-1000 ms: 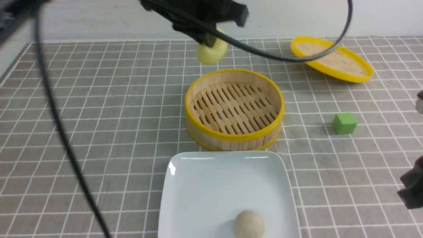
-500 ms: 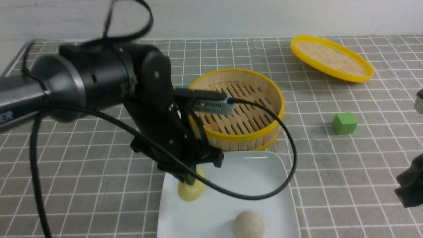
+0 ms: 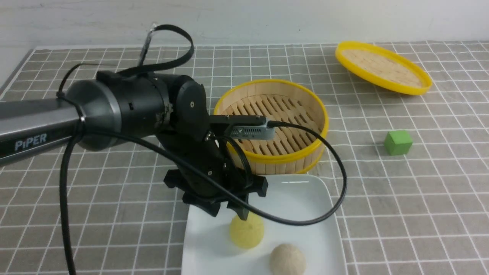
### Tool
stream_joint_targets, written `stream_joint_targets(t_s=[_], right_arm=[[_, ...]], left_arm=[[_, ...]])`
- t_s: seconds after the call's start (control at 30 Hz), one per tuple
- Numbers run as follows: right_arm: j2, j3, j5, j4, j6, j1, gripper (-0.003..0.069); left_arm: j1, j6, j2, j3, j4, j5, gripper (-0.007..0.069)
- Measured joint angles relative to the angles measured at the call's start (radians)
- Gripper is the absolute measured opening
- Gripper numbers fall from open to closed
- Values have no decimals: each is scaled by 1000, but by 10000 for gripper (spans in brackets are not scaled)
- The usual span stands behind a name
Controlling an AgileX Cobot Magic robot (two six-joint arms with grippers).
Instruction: Put the steamed buns into the plate on the grey tablecloth.
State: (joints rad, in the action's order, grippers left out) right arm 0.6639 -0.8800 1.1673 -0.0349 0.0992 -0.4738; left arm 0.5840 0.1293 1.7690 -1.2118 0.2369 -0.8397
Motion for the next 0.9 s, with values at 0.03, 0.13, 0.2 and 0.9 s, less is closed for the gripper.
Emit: stream_joint_targets(t_s=[0.03,0.13,0.2,0.9], right_arm=[[-87,19,-14,-1,24,0,32],[-243,93,-111,-4,62,0,32],[-316,169,-242,-4,68,0,32],[-345,467,-730,18,70,0,43]], left_arm=[[0,-6,0,-2,-1,-1,475],[0,-22,-4,-23,-13,-2,489],[0,-25,-12,-40,-30,-2,484],[0,-27,-44,-75,-133,-16,2]])
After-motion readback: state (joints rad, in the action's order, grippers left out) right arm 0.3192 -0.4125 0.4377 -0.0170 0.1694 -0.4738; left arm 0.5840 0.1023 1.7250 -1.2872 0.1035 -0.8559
